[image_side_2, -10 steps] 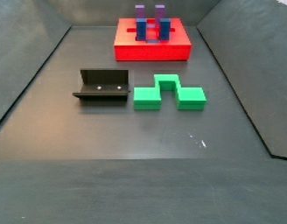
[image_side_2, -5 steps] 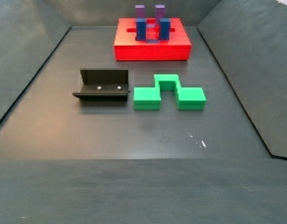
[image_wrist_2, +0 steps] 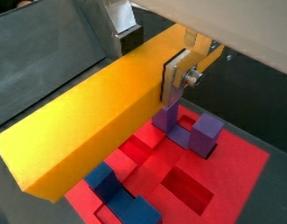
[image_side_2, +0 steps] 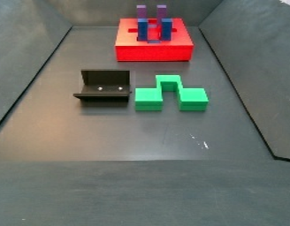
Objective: Pick up the yellow object. Move up. Move to above the board. Insert the yellow object.
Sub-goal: Insert the yellow object.
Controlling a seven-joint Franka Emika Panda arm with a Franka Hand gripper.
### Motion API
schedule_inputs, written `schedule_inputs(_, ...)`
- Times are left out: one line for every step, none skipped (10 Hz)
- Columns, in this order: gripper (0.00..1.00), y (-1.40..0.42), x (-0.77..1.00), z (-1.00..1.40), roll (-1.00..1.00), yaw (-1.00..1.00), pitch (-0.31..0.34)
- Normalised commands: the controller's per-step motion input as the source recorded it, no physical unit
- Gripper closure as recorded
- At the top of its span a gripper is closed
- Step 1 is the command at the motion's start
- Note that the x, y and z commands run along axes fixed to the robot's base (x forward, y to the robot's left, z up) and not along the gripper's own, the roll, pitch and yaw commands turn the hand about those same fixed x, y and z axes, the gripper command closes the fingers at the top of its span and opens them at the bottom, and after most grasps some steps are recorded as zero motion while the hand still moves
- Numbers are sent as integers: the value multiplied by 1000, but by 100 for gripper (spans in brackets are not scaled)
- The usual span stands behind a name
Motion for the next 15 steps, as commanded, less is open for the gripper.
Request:
schedule_inputs(100,-143,-31,-389,184,-20,0)
schedule_inputs(100,-157,-60,-480,101,-143,147)
schedule_inputs(100,-131,-109,-503,53,-143,203)
schedule_inputs(100,-80,-129,-429,0,-111,191)
schedule_inputs(100,-14,0,-260,0,-51,137)
schedule_inputs(100,114,129,-151,-11,0,57)
schedule_inputs(100,271,229,-129,0,0,26)
schedule_inputs(100,280,331,-46,-6,54,53)
schedule_inputs(100,66,197,-226,0,34,57)
schedule_inputs(100,-20,34,-409,17,9,39)
schedule_inputs(100,-143,0,-446,0,14,51)
schedule_inputs(100,-126,-43,-234,0,0,47)
schedule_inputs(100,-57,-57,-186,0,0,13)
schedule_inputs(100,-26,-109,-120,-13,0,0)
schedule_inputs(100,-20,-37,-20,-29,51,0)
